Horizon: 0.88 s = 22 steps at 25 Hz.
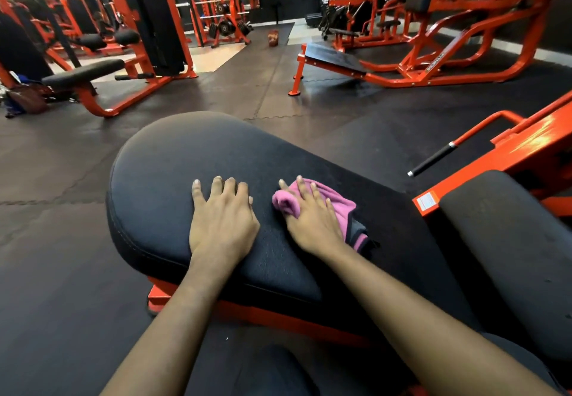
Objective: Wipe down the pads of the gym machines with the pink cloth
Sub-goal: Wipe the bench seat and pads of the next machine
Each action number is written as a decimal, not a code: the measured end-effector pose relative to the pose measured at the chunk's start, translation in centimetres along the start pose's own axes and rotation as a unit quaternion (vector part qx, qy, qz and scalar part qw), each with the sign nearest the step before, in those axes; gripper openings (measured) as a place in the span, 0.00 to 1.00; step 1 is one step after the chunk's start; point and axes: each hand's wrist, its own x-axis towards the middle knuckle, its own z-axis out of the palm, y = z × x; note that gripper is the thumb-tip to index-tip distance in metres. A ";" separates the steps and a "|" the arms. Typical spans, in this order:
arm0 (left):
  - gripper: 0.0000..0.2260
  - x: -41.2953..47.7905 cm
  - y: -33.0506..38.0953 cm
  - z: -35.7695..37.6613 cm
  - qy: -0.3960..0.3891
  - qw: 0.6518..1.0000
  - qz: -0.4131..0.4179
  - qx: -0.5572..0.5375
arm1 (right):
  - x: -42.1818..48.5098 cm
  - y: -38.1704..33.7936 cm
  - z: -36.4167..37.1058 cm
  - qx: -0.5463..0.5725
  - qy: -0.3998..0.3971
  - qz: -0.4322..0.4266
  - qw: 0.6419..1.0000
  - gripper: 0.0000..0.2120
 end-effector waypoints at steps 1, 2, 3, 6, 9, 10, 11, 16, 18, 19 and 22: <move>0.16 0.0 0.1 0.0 -0.001 1.000 0.003 0.012 | 2.2 0.3 0.1 -0.003 -0.003 0.006 1.000 0.29; 0.17 0.1 0.2 0.1 -0.007 1.000 0.004 0.019 | 4.4 0.6 0.2 -0.005 -0.003 0.012 1.000 0.28; 0.17 0.3 0.2 0.2 -0.015 1.000 0.004 0.026 | 6.5 1.0 0.3 -0.006 -0.001 0.017 1.000 0.28; 0.20 0.5 0.2 0.4 -0.025 0.999 0.010 0.044 | 11.6 2.3 -0.2 -0.001 0.006 0.033 0.999 0.28; 0.22 0.2 0.2 0.2 -0.028 0.998 0.012 0.046 | 15.2 4.1 -1.2 0.007 0.013 0.065 0.998 0.29; 0.22 0.3 0.2 0.3 -0.028 0.999 0.012 0.045 | 16.2 4.9 -1.3 0.007 0.019 0.079 0.997 0.29; 0.23 0.4 0.2 0.3 -0.028 0.999 0.012 0.044 | 17.0 5.8 -1.4 0.007 0.026 0.098 0.995 0.29; 0.26 0.4 0.2 0.4 -0.033 0.998 0.006 0.044 | 20.4 11.9 -1.5 0.035 0.030 0.221 0.974 0.30; 0.23 0.5 0.4 0.3 -0.041 0.999 0.008 0.035 | 20.9 13.3 -1.3 0.049 0.027 0.248 0.967 0.31; 0.22 0.6 0.4 0.3 -0.042 0.999 0.009 0.030 | 20.5 13.0 -1.3 0.053 0.027 0.244 0.968 0.32; 0.20 0.6 0.6 0.3 -0.037 0.999 0.011 0.025 | 16.8 9.3 -1.5 0.058 0.045 0.179 0.981 0.30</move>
